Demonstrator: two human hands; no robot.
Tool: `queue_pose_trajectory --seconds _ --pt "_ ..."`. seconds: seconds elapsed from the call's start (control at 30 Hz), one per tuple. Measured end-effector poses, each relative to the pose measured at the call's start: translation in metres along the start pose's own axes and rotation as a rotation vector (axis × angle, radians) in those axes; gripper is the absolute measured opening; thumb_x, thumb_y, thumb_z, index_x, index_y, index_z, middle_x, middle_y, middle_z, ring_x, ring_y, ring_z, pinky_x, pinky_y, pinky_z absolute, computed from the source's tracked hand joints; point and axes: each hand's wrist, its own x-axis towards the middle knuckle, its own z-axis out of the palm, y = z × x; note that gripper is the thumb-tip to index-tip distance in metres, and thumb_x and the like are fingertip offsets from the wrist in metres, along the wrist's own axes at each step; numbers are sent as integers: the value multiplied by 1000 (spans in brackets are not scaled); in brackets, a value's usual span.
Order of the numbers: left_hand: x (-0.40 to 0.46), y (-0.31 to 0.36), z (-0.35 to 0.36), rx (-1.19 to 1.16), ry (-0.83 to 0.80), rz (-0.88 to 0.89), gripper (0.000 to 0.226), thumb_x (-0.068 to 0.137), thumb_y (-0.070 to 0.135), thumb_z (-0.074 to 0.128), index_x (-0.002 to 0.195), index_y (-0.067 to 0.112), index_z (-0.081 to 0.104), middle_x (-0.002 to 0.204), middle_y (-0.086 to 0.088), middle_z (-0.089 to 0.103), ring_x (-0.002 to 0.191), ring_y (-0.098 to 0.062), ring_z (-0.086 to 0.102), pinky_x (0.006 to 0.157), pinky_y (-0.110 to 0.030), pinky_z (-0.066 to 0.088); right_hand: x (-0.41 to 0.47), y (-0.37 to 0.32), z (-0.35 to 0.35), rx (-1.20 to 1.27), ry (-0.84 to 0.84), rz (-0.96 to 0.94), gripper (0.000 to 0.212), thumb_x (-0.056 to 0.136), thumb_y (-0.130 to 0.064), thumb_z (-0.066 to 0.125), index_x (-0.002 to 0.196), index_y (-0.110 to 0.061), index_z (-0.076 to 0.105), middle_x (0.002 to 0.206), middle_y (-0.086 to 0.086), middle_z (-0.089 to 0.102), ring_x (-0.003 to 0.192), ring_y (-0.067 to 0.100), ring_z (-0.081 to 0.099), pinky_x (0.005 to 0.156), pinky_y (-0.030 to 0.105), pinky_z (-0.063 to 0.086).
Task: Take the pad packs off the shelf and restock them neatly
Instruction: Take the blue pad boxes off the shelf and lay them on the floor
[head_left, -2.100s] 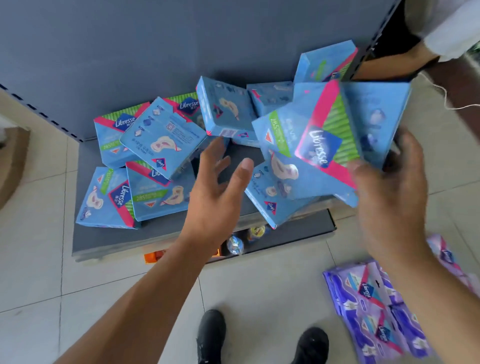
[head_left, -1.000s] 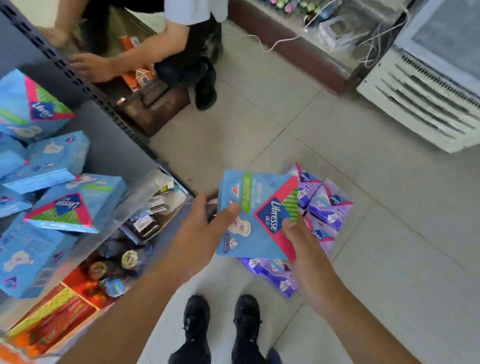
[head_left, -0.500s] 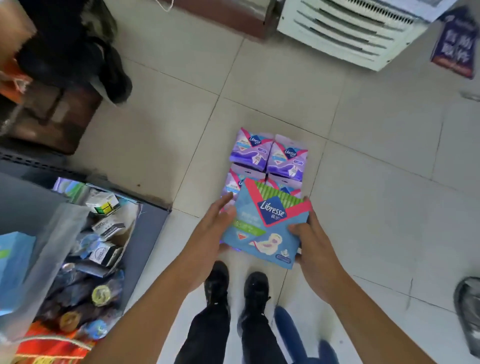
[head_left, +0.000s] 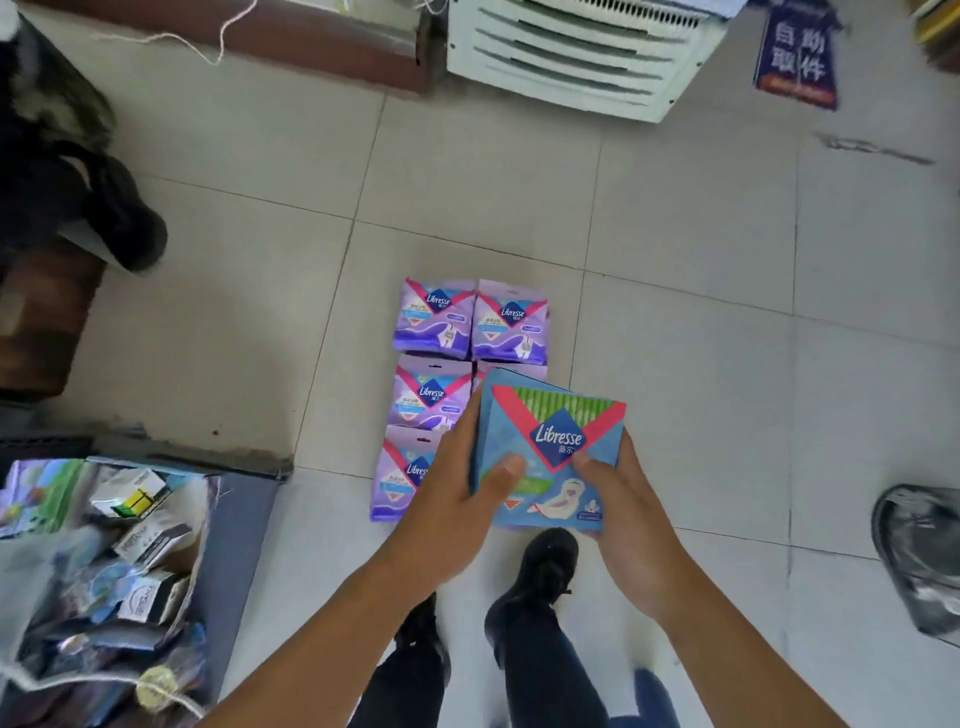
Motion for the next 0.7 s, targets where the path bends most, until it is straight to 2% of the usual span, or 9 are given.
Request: queue_pose_trajectory --seconds 0.1,0.17,0.23,0.3,0.33,0.43,0.53,0.63,0.7 --pt "23 -8 23 -120 72 -95 61 85 37 52 143 36 32 131 2 57 116 -10 61 75 -23 56 7 -5 -23 -6 45 19 43 81 -33 58 124 -30 55 112 -4 71 101 16 70 76 24 55" --pt "44 -12 40 -159 113 -161 53 92 36 47 143 31 36 131 -3 59 113 -16 63 71 -22 57 17 -6 -41 -12 83 46 39 86 -32 59 125 -29 55 113 -3 71 101 12 69 79 22 53" --pt "71 -16 56 -193 147 -235 36 100 22 46 136 26 46 117 -6 66 96 -16 68 66 -20 57 31 -7 -60 -29 128 100 22 96 -26 56 118 -29 57 103 -6 73 89 2 69 75 20 50" --pt "101 -23 68 -124 171 -246 37 90 18 57 126 22 53 105 -6 67 81 -11 68 58 -18 54 52 -9 -83 -32 144 148 18 99 -19 48 111 -26 60 93 -8 74 79 0 69 69 19 49" --pt "118 -29 74 -74 165 -250 40 86 20 57 126 22 54 110 -8 64 83 -11 68 58 -17 53 65 -10 -95 -44 153 162 19 98 -16 48 109 -25 61 94 -5 74 80 2 69 70 21 50" --pt "170 -51 94 69 163 -252 36 102 24 44 138 27 46 127 -4 55 95 -3 63 61 -9 47 112 -9 -136 -78 213 182 20 97 -11 50 107 -23 63 99 0 74 86 9 71 77 27 53" --pt "229 -81 110 158 188 -281 36 103 29 41 138 29 46 121 4 63 89 5 65 65 -10 48 178 3 -182 -139 220 219 18 95 -13 53 107 -23 62 95 -3 73 85 7 71 83 32 54" --pt "300 -124 126 212 221 -293 36 103 28 40 138 29 47 120 5 66 99 -1 66 83 -17 51 251 25 -228 -202 221 252 17 95 -14 54 107 -24 60 94 -5 73 80 5 70 79 31 54" --pt "345 -149 138 218 220 -304 28 103 21 41 129 28 51 113 3 68 91 1 68 75 -14 50 296 42 -257 -249 222 272 15 94 -17 53 105 -26 59 97 -4 71 82 8 70 80 33 55"
